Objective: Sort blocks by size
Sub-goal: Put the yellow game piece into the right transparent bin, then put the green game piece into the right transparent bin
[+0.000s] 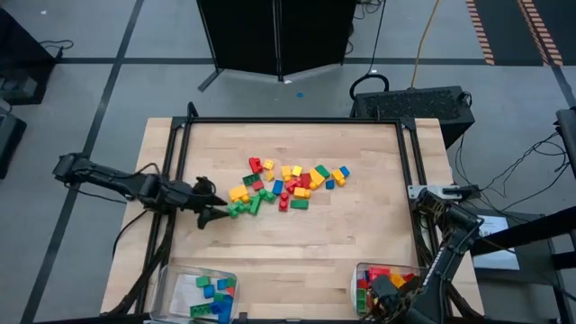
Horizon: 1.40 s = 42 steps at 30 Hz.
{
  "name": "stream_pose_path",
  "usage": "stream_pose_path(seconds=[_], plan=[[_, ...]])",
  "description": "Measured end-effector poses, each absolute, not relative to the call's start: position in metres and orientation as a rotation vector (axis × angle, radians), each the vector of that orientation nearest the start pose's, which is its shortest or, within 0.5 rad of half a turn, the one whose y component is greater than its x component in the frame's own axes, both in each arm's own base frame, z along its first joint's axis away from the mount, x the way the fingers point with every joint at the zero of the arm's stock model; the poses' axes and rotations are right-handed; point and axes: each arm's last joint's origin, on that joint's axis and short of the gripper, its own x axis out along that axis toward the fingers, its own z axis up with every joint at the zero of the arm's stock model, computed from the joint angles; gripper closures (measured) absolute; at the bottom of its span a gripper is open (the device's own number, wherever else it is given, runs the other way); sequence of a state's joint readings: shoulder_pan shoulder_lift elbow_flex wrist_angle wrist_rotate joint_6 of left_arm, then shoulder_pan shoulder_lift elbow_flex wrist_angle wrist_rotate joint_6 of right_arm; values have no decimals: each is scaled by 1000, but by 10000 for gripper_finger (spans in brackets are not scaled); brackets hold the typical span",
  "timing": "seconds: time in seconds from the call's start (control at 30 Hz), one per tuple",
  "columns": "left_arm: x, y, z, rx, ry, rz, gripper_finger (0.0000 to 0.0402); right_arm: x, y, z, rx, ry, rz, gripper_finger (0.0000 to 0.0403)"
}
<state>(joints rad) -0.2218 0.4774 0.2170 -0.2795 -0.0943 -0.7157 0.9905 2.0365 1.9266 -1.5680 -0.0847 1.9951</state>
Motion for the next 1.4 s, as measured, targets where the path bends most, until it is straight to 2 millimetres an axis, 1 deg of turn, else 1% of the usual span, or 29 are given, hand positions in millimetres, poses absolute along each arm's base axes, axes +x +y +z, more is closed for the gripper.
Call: stream_pose_path(seconds=[0.07, 0.13, 0.23, 0.33, 0.37, 0.47, 0.57, 0.63, 0.7, 0.77, 0.87, 0.93, 1.0, 1.1, 1.17, 1.23, 1.3, 1.4], plan=[[113, -22, 188, -565, 505, 62, 146, 206, 318, 276, 721, 1515, -876, 84], [104, -19, 204, -523, 447, 75, 146, 206, 318, 276, 720, 1515, -877, 60], [84, -12, 222, -500, 353, 109, 146, 206, 317, 276, 722, 1506, -893, 49], [61, -6, 228, -533, 260, 125, 147, 214, 313, 276, 732, 1450, -885, 56], [54, -4, 227, -555, 230, 121, 146, 220, 311, 277, 730, 1409, -857, 60], [48, -2, 235, -569, 222, 146, 147, 242, 302, 282, 714, 1296, -764, 74], [48, -3, 242, -564, 172, 123, 147, 273, 281, 292, 649, 1201, -661, 84], [48, -2, 238, -551, 197, 133, 147, 296, 259, 298, 576, 1144, -626, 87], [47, -2, 239, -551, 190, 144, 147, 319, 231, 306, 491, 1073, -619, 88], [47, -1, 236, -552, 198, 196, 147, 344, 195, 310, 426, 999, -671, 88], [47, 1, 236, -564, 184, 244, 146, 378, 135, 312, 404, 959, -719, 88], [46, 1, 235, -564, 185, 269, 147, 402, 97, 309, 375, 944, -688, 88], [46, 2, 235, -570, 177, 290, 146, 425, 65, 304, 350, 910, -616, 88], [46, 2, 235, -573, 178, 301, 147, 454, 26, 291, 336, 869, -512, 88], [46, 2, 235, -574, 178, 301, 146, 464, 5, 278, 328, 888, -480, 88], [46, 2, 235, -574, 179, 300, 146, 472, -9, 261, 330, 932, -455, 88], [46, 2, 235, -574, 178, 300, 146, 477, -16, 244, 303, 979, -426, 88], [46, 2, 235, -574, 180, 300, 147, 486, -19, 220, 229, 1026, -399, 88]])
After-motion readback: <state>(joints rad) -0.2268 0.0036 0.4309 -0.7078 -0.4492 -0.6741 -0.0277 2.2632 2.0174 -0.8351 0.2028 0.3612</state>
